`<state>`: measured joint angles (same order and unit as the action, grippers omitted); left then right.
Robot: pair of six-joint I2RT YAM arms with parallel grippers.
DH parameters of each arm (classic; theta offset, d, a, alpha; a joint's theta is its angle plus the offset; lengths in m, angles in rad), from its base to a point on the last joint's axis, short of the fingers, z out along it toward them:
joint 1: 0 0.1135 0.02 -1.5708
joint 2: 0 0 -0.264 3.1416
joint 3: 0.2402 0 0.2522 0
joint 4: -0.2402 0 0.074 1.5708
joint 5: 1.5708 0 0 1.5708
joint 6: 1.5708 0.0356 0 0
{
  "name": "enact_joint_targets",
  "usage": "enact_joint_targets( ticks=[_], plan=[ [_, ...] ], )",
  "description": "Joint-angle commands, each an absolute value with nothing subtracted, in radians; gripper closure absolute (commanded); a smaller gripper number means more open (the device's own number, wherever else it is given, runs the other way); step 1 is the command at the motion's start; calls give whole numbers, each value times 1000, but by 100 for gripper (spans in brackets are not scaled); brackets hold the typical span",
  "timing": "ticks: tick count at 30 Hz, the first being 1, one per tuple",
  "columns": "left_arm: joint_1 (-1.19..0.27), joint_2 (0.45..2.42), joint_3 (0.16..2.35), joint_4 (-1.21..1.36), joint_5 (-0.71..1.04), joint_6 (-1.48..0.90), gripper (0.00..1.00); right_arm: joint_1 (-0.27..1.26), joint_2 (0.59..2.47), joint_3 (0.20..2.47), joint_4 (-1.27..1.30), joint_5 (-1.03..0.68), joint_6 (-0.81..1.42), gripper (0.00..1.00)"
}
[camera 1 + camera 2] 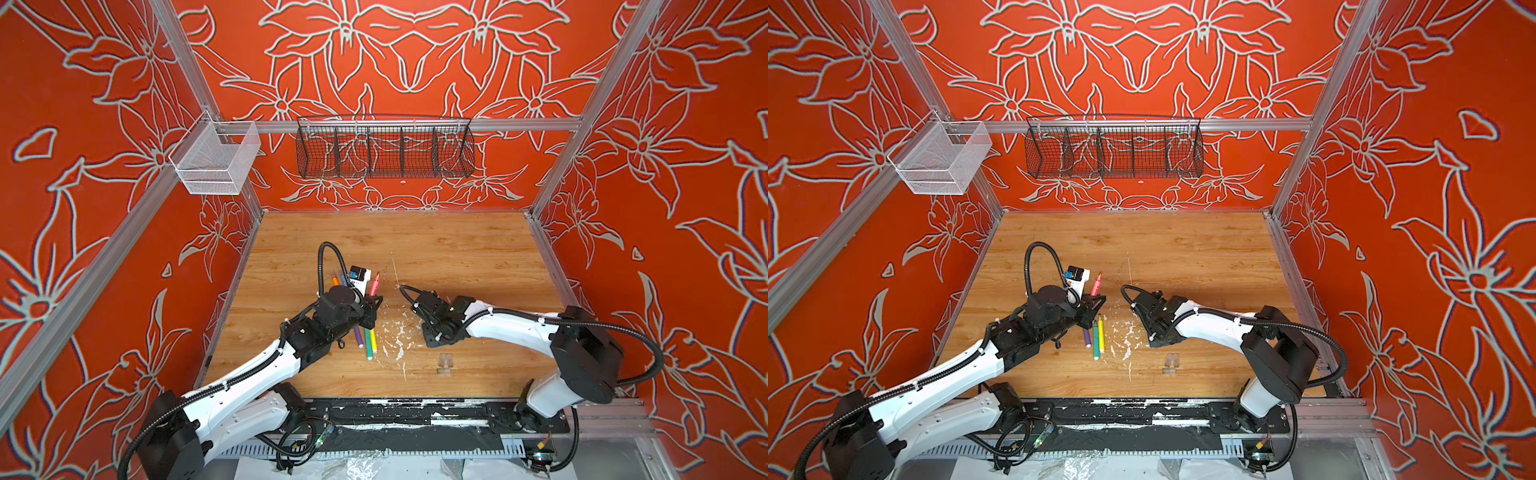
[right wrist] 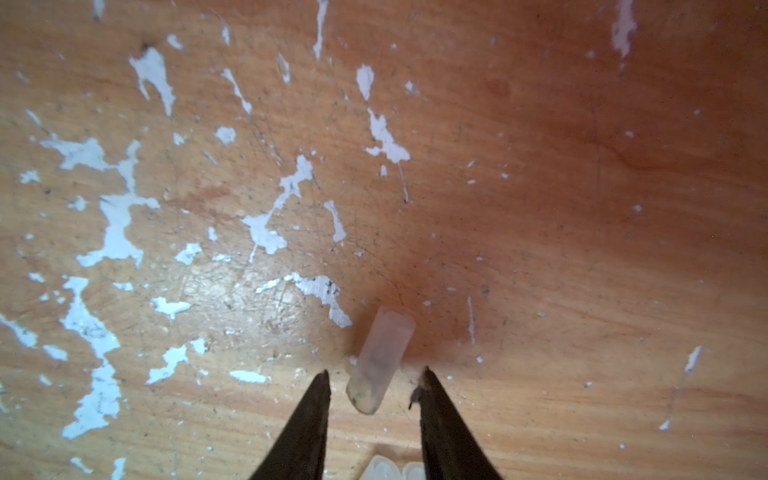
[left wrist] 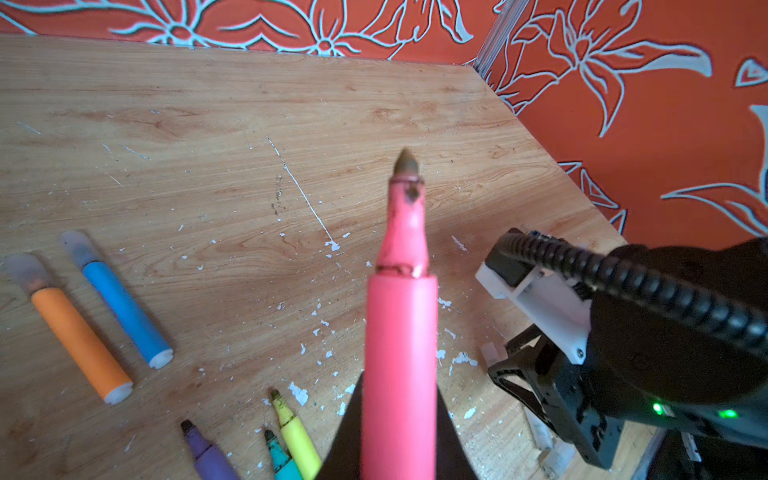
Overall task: Insert the pens into the pen caps
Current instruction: 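Move the right gripper to the translucent caps and lower around one, then close the right gripper on a translucent cap and lift it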
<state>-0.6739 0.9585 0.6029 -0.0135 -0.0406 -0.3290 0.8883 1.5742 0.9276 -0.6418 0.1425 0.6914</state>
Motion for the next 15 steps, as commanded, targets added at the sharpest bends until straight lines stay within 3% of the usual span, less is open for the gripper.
enact_joint_targets(
  ticks=[1, 10, 15],
  plan=[
    [-675, 941, 590, -1, -47, -312, 100, 881, 1572, 918, -625, 153, 693, 61],
    [-675, 927, 583, 0, -57, -310, 100, 845, 1632, 930, -597, 128, 704, 62],
    [-675, 926, 583, 0, -53, -309, 100, 843, 1661, 930, -593, 124, 703, 67]
  ],
)
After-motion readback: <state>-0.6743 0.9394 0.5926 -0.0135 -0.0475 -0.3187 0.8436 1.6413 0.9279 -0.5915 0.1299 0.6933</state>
